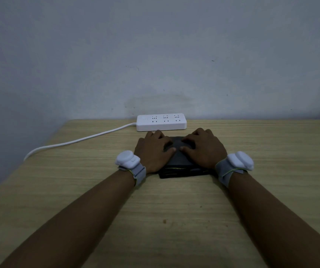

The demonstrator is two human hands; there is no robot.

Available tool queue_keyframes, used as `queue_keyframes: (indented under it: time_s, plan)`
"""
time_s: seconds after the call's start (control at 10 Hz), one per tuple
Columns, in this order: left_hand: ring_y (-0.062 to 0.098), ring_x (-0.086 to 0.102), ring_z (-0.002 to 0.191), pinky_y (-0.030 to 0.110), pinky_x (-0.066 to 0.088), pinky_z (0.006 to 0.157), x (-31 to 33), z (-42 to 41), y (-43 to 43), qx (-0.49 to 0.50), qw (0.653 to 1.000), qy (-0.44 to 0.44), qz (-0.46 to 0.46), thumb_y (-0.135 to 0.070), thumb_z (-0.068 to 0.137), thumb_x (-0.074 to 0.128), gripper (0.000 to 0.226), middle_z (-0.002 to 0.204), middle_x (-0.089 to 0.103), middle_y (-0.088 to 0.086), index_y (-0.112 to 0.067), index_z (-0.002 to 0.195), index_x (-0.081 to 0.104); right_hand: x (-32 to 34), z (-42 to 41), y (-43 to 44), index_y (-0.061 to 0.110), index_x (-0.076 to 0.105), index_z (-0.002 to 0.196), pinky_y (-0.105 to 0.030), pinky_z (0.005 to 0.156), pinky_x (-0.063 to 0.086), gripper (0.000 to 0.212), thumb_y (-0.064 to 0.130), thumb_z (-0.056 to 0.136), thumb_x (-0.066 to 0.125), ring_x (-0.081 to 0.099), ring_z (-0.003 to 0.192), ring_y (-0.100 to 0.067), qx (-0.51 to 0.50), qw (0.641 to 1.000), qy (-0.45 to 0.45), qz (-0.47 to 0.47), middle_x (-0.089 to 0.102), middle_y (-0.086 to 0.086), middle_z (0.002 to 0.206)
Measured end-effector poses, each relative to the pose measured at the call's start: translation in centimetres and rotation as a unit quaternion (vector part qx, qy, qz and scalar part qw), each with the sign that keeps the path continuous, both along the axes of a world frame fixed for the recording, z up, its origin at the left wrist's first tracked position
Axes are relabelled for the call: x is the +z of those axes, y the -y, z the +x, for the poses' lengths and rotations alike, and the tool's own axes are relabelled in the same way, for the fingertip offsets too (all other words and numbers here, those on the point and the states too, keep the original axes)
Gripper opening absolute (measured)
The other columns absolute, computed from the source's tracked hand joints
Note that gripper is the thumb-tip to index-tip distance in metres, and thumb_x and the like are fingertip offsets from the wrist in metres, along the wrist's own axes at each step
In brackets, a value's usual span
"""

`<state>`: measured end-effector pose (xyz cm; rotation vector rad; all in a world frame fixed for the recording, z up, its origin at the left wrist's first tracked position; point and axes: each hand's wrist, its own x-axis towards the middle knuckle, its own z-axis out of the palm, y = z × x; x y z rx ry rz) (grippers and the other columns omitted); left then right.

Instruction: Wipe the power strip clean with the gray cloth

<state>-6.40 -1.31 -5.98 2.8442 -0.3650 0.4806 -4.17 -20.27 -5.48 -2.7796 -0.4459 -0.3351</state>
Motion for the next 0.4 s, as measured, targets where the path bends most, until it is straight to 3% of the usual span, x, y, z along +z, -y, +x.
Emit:
queue_keyframes:
  time_s: [0.1, 0.3, 0.4]
  plan:
    - [0.025, 0.044, 0.112, 0.039, 0.041, 0.085, -0.3, -0.2, 0.1, 0.000, 1.000, -0.005, 0.026, -0.054, 0.090, 0.042, 0.042, 0.121, 0.049, 0.001, -0.030, 0.122, 0.055, -0.6, -0.1, -0.1, 0.036, 0.054, 0.124, -0.042, 0.093, 0.040, 0.045, 0.059, 0.087, 0.043, 0.044, 0.116, -0.029, -0.003, 0.999, 0.009, -0.047, 0.051, -0.003, 0.126]
    - [0.028, 0.044, 0.117, 0.041, 0.040, 0.091, 1.4, -1.3, 0.5, 0.007, 0.996, -0.070, 0.049, -0.052, 0.092, 0.043, 0.043, 0.126, 0.048, 0.004, -0.027, 0.126, 0.052, 0.2, -1.5, -0.6, 0.035, 0.051, 0.128, -0.043, 0.095, 0.038, 0.043, 0.054, 0.091, 0.040, 0.042, 0.120, -0.031, -0.017, 0.998, -0.032, -0.049, 0.050, -0.004, 0.132]
    - [0.023, 0.055, 0.106, 0.038, 0.044, 0.091, 4.0, -2.5, 0.2, 0.000, 0.988, -0.060, -0.144, -0.045, 0.089, 0.053, 0.031, 0.112, 0.060, 0.003, -0.024, 0.110, 0.064, 2.4, -2.8, -1.0, 0.029, 0.056, 0.128, -0.043, 0.098, 0.040, 0.041, 0.048, 0.092, 0.047, 0.044, 0.123, -0.031, -0.028, 0.998, 0.038, 0.045, 0.054, -0.005, 0.132]
